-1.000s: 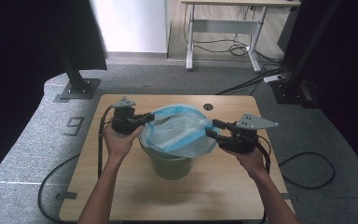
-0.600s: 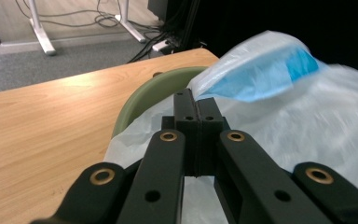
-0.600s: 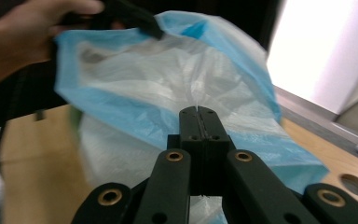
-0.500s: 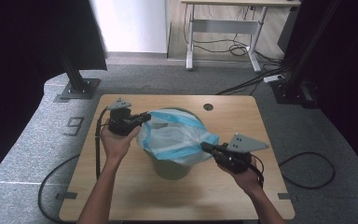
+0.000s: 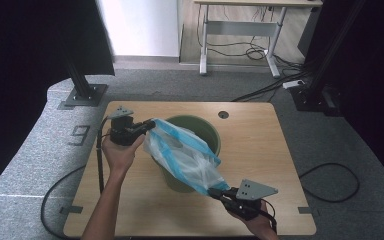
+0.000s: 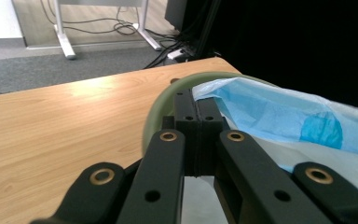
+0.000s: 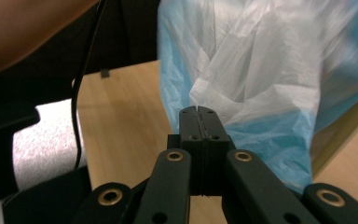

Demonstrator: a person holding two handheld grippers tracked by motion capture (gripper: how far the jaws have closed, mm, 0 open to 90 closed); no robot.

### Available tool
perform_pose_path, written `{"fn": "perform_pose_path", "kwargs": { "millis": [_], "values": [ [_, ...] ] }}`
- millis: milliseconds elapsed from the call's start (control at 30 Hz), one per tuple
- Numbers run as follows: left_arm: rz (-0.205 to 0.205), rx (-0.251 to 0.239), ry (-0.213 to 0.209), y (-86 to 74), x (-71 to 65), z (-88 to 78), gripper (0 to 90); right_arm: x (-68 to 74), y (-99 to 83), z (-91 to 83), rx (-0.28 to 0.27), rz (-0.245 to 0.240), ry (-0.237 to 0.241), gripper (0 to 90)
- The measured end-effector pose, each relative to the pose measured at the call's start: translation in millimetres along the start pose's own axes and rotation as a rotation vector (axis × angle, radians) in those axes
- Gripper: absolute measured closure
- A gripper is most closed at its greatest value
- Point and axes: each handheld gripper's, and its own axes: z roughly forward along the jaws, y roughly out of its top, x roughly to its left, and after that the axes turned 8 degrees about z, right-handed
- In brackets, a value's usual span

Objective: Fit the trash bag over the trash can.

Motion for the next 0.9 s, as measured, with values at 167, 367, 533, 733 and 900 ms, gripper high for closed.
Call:
{"fn": "perform_pose_path", "kwargs": {
  "millis": [167,367,533,733,900],
  "values": [
    [-0.004,-0.004,-0.007,-2.7,0.8,-1.5,90.0,8.3,-18.3,14.1,0.05,0.004,0.031,88.8],
    [-0.007,-0.001,-0.011,-6.4,2.5,-3.5,90.0,12.1,-25.8,31.7,0.074,0.006,0.043,88.8],
    [-0.01,0.001,-0.008,-9.8,6.4,-10.9,90.0,11.6,-28.0,43.8,0.098,0.005,0.043,88.8],
    [-0.014,0.009,-0.009,-18.4,11.8,-18.5,90.0,10.5,-34.9,54.8,0.132,0.001,0.047,88.7],
    [-0.033,0.019,-0.018,-25.7,17.4,-16.8,90.0,8.8,-41.7,58.8,0.159,-0.027,0.026,88.7]
  ]
}}
